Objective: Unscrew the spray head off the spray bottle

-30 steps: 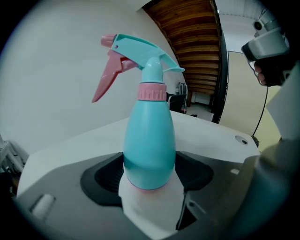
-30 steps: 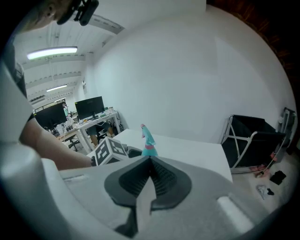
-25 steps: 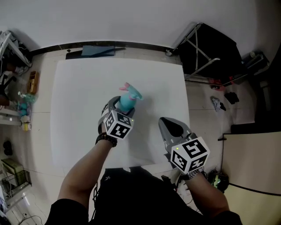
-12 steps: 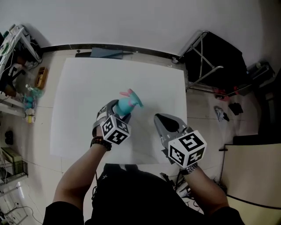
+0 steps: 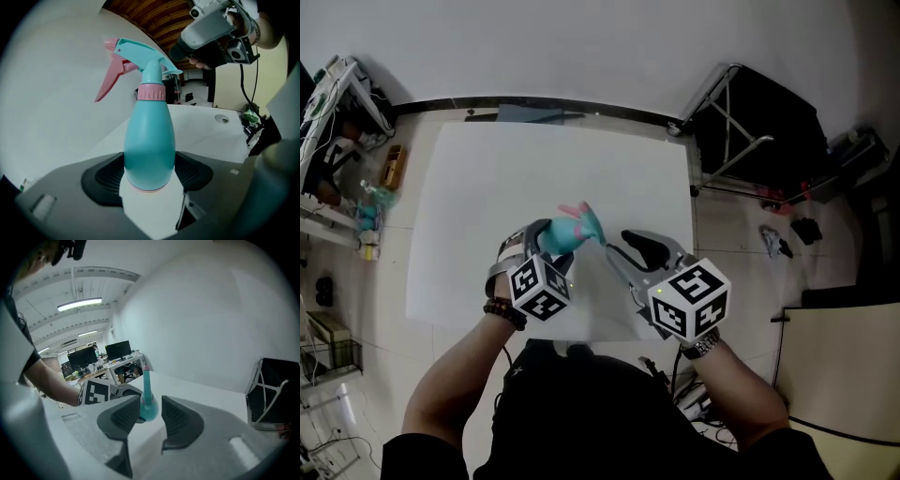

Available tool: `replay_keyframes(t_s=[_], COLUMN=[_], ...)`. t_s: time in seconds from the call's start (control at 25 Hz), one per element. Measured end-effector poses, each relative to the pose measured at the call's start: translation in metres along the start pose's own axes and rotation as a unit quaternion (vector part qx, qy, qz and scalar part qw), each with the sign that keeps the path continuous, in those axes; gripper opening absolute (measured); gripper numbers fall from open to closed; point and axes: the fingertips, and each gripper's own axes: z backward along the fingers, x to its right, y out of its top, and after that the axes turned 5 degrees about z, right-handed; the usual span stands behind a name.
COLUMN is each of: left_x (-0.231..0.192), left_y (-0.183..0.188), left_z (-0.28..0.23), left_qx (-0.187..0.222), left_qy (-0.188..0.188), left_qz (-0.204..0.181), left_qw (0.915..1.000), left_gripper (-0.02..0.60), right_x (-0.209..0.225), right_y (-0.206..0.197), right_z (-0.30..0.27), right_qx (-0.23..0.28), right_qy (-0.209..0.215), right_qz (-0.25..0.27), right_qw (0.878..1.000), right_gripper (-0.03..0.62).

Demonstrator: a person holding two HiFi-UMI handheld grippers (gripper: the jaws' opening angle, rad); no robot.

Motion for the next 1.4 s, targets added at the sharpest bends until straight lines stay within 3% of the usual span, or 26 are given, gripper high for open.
replay_keyframes(t_s=[0.2, 0.52, 0.8, 1.04, 1.2, 1.4], left_x=[0.004, 0.016, 0.018, 0.017, 0.018, 0.017], left_y=[0.001, 0.002, 0.003, 0.007, 0.010, 0.009], left_z=[0.010, 0.021, 0.027, 0.029, 0.030, 0.031], left_qx=[-0.022, -0.047, -0.069, -0.076, -0.072, -0.078], left_qy=[0.002, -0.002, 0.018, 0.032, 0.030, 0.033], left_qz=[-0.044, -0.115, -0.181, -0.205, -0.204, -0.218], left_qw=[0.9988, 0.9922, 0.9810, 0.9754, 0.9759, 0.9722], left_gripper=[0.360, 0.360, 0.360, 0.359, 0.359, 0.359], right_x=[-0.011, -0.021, -0.025, -0.023, -0.022, -0.022], right_y=[-0.005, -0.017, -0.027, -0.030, -0.031, -0.033], right_z=[-0.005, -0.013, -0.020, -0.022, -0.022, -0.021], right_qx=[-0.016, -0.051, -0.072, -0.081, -0.087, -0.090], right_qy=[0.033, 0.073, 0.094, 0.086, 0.080, 0.086], right_qz=[0.002, -0.003, -0.024, -0.029, -0.026, -0.014], right_qw=[0.999, 0.996, 0.993, 0.993, 0.993, 0.992], right_gripper=[0.169, 0.189, 0.189, 0.183, 0.130, 0.121])
